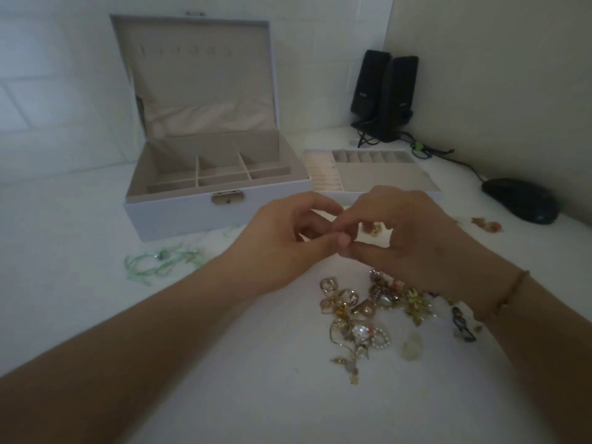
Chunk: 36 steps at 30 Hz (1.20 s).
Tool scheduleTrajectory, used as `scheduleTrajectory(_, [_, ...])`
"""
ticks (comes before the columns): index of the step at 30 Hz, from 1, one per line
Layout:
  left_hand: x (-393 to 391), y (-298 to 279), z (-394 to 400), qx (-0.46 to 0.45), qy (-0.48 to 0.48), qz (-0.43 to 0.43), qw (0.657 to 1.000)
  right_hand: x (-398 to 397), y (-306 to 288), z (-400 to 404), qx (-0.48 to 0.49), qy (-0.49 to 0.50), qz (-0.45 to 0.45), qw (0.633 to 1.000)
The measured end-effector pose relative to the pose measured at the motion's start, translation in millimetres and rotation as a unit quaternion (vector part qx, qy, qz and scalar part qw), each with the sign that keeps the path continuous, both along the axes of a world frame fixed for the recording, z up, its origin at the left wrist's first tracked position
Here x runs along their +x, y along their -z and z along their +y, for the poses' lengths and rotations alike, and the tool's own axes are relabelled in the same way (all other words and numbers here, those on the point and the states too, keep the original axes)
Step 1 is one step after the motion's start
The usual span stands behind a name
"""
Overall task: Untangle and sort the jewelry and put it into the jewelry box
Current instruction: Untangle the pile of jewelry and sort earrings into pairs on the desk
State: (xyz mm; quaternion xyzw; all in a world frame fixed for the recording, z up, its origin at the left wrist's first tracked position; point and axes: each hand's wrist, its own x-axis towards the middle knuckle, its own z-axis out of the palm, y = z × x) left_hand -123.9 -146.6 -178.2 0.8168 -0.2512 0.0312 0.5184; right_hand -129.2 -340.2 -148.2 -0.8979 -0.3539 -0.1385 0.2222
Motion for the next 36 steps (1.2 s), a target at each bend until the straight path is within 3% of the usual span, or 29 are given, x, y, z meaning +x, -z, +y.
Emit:
scheduleTrajectory(4, [0,-3,-2,-0.054,0.021,0.045,0.997,-4,4,-1,0.017,0.006,-0.011,1.0])
scheduleTrajectory(9, [-1,-12,12,0.023,0.053,0.028,0.998,-2,0,-25,-0.071,-0.104,0.089,0.988])
scheduleTrajectory(14, [2,-33,35,-0.002,0.068,0.03,0.997,0,8,-27,-0.123,-0.156,0.156,0.968])
scheduleTrajectory(20, [-9,-46,52,0.157,0.1,0.023,0.982,-2,9,-23,-0.152,-0.168,0.136,0.964])
scheduleTrajectory(25, [-25,-46,83,0.344,0.152,-0.029,0.926,1,12,-20,-0.142,-0.154,0.101,0.973])
scheduleTrajectory(27, [-38,-37,104,0.342,0.114,-0.044,0.932,2,11,-20,-0.121,-0.148,0.114,0.975])
scheduleTrajectory(30, [-49,-19,128,0.334,-0.031,-0.072,0.939,2,10,-23,-0.112,-0.122,0.112,0.98])
scheduleTrajectory(34, [-46,-2,130,0.45,-0.22,-0.131,0.855,-2,9,-24,-0.096,-0.122,0.143,0.977])
scheduleTrajectory(36, [-41,0,129,0.462,-0.234,-0.123,0.846,-4,10,-25,-0.101,-0.119,0.148,0.977])
